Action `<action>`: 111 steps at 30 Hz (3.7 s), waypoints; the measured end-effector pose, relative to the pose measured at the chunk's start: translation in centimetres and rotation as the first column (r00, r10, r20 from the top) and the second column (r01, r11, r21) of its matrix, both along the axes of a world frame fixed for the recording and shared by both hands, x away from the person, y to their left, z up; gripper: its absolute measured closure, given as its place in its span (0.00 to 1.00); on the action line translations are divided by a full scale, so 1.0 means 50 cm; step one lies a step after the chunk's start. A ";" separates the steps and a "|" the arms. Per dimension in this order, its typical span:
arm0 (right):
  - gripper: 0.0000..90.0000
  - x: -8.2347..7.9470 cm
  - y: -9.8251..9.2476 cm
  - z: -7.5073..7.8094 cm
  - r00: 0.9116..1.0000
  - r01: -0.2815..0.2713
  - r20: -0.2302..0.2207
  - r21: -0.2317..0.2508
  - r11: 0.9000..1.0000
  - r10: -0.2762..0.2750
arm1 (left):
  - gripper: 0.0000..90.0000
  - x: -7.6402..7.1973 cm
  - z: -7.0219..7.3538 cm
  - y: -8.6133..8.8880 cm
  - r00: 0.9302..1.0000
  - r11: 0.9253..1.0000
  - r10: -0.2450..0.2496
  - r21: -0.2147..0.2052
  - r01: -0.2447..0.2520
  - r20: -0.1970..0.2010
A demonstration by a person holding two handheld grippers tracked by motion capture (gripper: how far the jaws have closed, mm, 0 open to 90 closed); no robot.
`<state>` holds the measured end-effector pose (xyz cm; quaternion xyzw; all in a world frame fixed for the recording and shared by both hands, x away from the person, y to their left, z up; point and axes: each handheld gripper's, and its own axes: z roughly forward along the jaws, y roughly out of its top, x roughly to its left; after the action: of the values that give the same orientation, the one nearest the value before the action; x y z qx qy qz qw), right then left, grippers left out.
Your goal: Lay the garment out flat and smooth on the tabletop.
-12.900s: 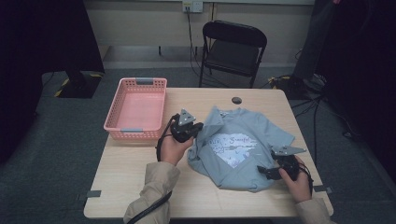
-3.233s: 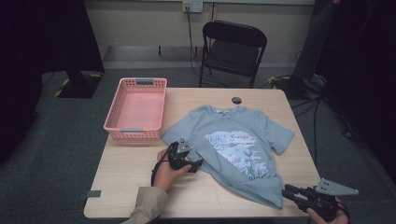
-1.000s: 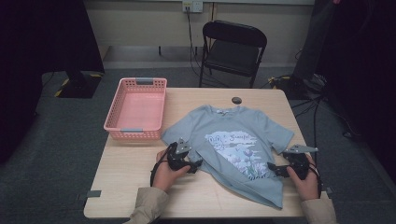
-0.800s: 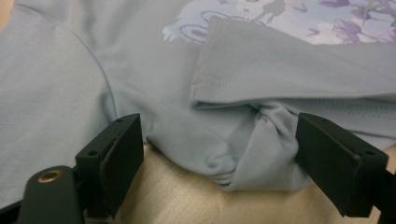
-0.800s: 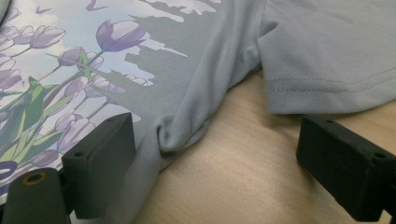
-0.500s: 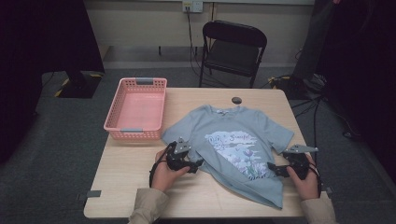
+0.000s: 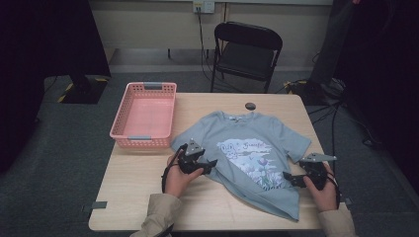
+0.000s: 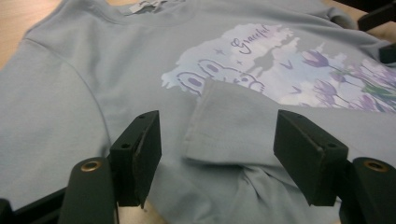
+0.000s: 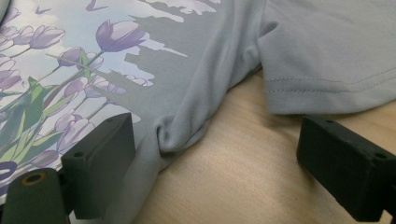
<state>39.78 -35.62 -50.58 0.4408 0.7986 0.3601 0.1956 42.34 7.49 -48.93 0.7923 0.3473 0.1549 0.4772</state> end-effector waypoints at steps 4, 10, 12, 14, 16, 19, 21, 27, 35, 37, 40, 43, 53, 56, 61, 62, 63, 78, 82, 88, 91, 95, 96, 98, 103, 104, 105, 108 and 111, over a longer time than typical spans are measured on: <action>0.12 0.000 0.000 0.000 1.000 0.000 0.000 0.000 1.000 0.000 | 0.39 0.008 0.000 -0.009 1.000 1.000 0.013 0.027 -0.013 0.007; 0.12 0.000 0.000 0.000 1.000 0.000 0.000 0.000 1.000 0.000 | 0.51 0.016 -0.001 -0.029 1.000 0.998 -0.006 0.055 0.006 -0.011; 0.12 0.000 0.000 0.000 1.000 0.000 0.000 0.000 1.000 0.000 | 0.53 0.021 -0.002 -0.033 1.000 0.998 -0.007 0.058 0.008 -0.008; 0.12 0.000 0.000 0.000 1.000 0.000 0.000 0.000 1.000 0.000 | 0.58 0.024 -0.003 -0.035 1.000 0.998 -0.001 0.063 0.002 -0.009; 0.12 0.000 0.000 0.000 1.000 0.000 0.000 0.000 1.000 0.000 | 0.63 0.027 -0.008 -0.036 1.000 0.997 -0.004 0.072 0.005 -0.027; 0.12 0.000 0.000 0.000 1.000 0.000 0.000 0.000 1.000 0.000 | 0.66 0.029 -0.019 -0.034 0.999 0.996 0.004 0.091 -0.001 -0.040; 0.12 0.000 0.000 0.000 1.000 0.000 0.000 0.000 1.000 0.000 | 0.67 0.029 -0.023 -0.034 0.999 0.996 0.004 0.094 -0.001 -0.042; 0.12 0.000 0.000 0.000 1.000 0.000 0.000 0.000 1.000 0.000 | 0.89 0.023 -0.020 -0.042 0.998 0.990 -0.015 0.141 0.024 -0.059; 0.12 0.000 0.000 0.000 1.000 0.000 0.000 0.000 1.000 0.000 | 0.97 0.017 -0.004 -0.043 0.998 0.990 -0.001 0.140 0.011 -0.070; 0.12 0.000 0.000 0.000 1.000 0.000 0.000 0.000 1.000 0.000 | 0.97 0.013 0.004 -0.042 0.998 0.991 -0.004 0.133 0.013 -0.068; 0.12 0.000 0.000 0.000 1.000 0.000 0.000 0.000 1.000 0.000 | 0.97 0.006 0.013 -0.040 0.998 0.992 -0.013 0.127 0.021 -0.066; 0.12 0.000 0.000 0.000 1.000 0.000 0.000 0.000 1.000 0.000 | 0.97 -0.002 0.019 -0.037 0.997 0.993 -0.019 0.114 0.028 -0.075; 0.12 0.000 0.000 0.000 1.000 0.000 0.000 0.000 1.000 0.000 | 0.97 -0.028 0.032 -0.017 0.993 0.997 -0.030 0.073 0.038 -0.113; 0.12 0.000 0.000 0.000 1.000 0.000 0.000 0.000 1.000 0.000 | 0.97 -0.033 0.032 -0.014 0.993 0.997 -0.028 0.074 0.037 -0.118; 0.12 0.000 0.000 0.000 1.000 0.000 0.000 0.000 1.000 0.000 | 0.97 -0.048 0.030 0.000 0.992 0.997 -0.024 0.071 0.033 -0.122; 0.12 0.000 0.000 0.000 1.000 0.000 0.000 0.000 1.000 0.000 | 0.97 -0.050 0.029 0.002 0.992 0.997 -0.027 0.074 0.036 -0.122; 0.12 0.000 0.000 0.000 1.000 0.000 0.000 0.000 1.000 0.000 | 0.97 -0.050 0.029 0.002 0.992 0.997 -0.027 0.074 0.036 -0.122; 0.12 0.000 0.000 0.000 1.000 -0.001 0.001 0.000 1.000 0.001 | 0.97 -0.087 0.016 0.025 0.992 0.997 -0.022 0.065 0.030 -0.126; 0.12 0.000 0.000 0.000 1.000 -0.001 0.001 -0.001 1.000 0.001 | 0.97 -0.096 0.012 0.030 0.991 0.998 -0.024 0.060 0.032 -0.131; 0.12 0.000 0.000 0.000 1.000 -0.001 0.001 -0.001 1.000 0.001 | 0.97 -0.104 0.004 0.031 0.991 0.997 -0.025 0.063 0.033 -0.130; 0.12 0.000 0.000 0.000 1.000 -0.001 0.001 0.000 1.000 0.001 | 0.97 -0.108 0.002 0.033 0.992 0.998 -0.023 0.062 0.031 -0.126; 0.12 0.000 0.000 0.000 1.000 0.000 0.001 0.000 1.000 0.000 | 0.97 -0.114 0.001 0.034 0.992 0.997 -0.029 0.065 0.038 -0.122; 0.12 0.000 0.000 0.000 1.000 0.000 0.001 0.000 1.000 0.000 | 0.97 -0.115 0.001 0.036 0.992 0.997 -0.031 0.064 0.039 -0.123; 0.12 0.000 0.000 0.000 1.000 0.000 0.001 0.000 1.000 0.000 | 0.97 -0.118 0.001 0.039 0.992 0.997 -0.032 0.062 0.039 -0.122; 0.12 0.000 0.000 0.000 1.000 0.000 0.001 0.000 1.000 0.000 | 0.97 -0.123 0.001 0.045 0.992 0.998 -0.029 0.059 0.037 -0.125; 0.12 0.000 0.000 0.000 1.000 0.001 0.001 0.000 1.000 -0.001 | 0.97 -0.125 0.001 0.046 0.992 0.998 -0.029 0.058 0.036 -0.125; 0.12 0.000 0.000 0.000 1.000 0.001 0.001 0.000 1.000 -0.001 | 0.97 -0.126 0.000 0.047 0.992 0.998 -0.029 0.059 0.037 -0.127; 0.12 -0.001 0.000 0.000 1.000 0.001 0.001 -0.001 1.000 -0.001 | 0.96 -0.131 0.000 0.051 0.991 0.998 -0.031 0.058 0.039 -0.131; 0.12 -0.001 0.000 0.000 1.000 0.001 0.001 -0.001 1.000 -0.001 | 0.96 -0.136 0.000 0.055 0.991 0.997 -0.032 0.059 0.040 -0.132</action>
<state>39.75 -35.59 -50.58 0.4409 0.7984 0.3600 0.1964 35.53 10.21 -48.92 0.8212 0.3583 0.1046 0.4317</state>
